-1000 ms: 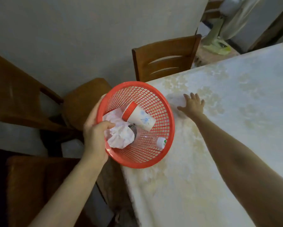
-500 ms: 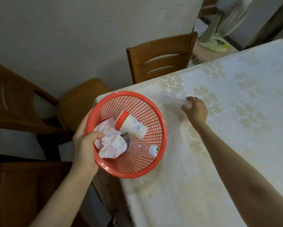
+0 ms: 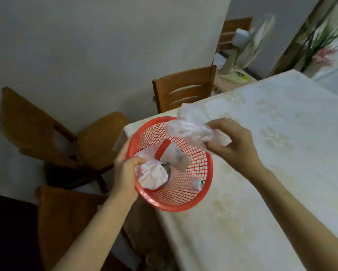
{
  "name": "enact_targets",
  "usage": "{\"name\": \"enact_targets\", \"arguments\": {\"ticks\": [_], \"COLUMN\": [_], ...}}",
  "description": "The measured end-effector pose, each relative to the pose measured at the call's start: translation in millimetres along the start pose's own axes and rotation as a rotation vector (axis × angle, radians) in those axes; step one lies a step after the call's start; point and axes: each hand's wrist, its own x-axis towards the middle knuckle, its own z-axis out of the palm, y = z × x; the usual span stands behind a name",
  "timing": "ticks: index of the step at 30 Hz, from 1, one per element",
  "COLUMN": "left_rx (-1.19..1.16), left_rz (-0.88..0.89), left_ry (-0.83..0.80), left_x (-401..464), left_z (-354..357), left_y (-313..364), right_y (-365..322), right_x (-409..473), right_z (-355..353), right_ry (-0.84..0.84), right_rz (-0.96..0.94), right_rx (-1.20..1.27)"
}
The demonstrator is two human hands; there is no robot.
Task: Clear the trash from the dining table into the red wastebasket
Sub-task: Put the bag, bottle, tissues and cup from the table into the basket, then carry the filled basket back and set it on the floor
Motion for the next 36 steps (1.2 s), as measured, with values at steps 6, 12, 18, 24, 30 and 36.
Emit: {"name": "enact_targets", "arguments": {"ticks": [6,12,18,24,30,36], "left_rx": [-0.090,-0.176,-0.232,-0.237,-0.220,-0.186], "left_rz": [0.065,0.005,-0.025,-0.021,-0.101,-0.184], "left_ry": [-0.101,-0.111,-0.094,-0.178,-0.283,-0.404], "left_x": [-56.8,-99.1,-134.8,-182.6,-242.6,-334.9], "left_z": [-43.5,-118.3,-152.0,-125.7,-90.4,-13.2], "left_y": [11.6,3.7,-5.8,-11.6,-34.6,-87.3], "right_y": [-75.5,-148.2,-191.3,-196.1,-197.2,-193.5], "right_x": [-39.8,-103.2,-156.4,-238.1,-336.4,-448.0], "right_z": [30.3,72.0,64.0,39.7,35.2,-19.0], "right_ry": [-0.258,-0.444,-0.258,0.267,0.494,0.909], "right_rz": [-0.353,-0.456,-0.227,0.585,0.779,0.837], "right_rx": [-0.359,-0.393,-0.299,0.094,0.626,0.786]}}
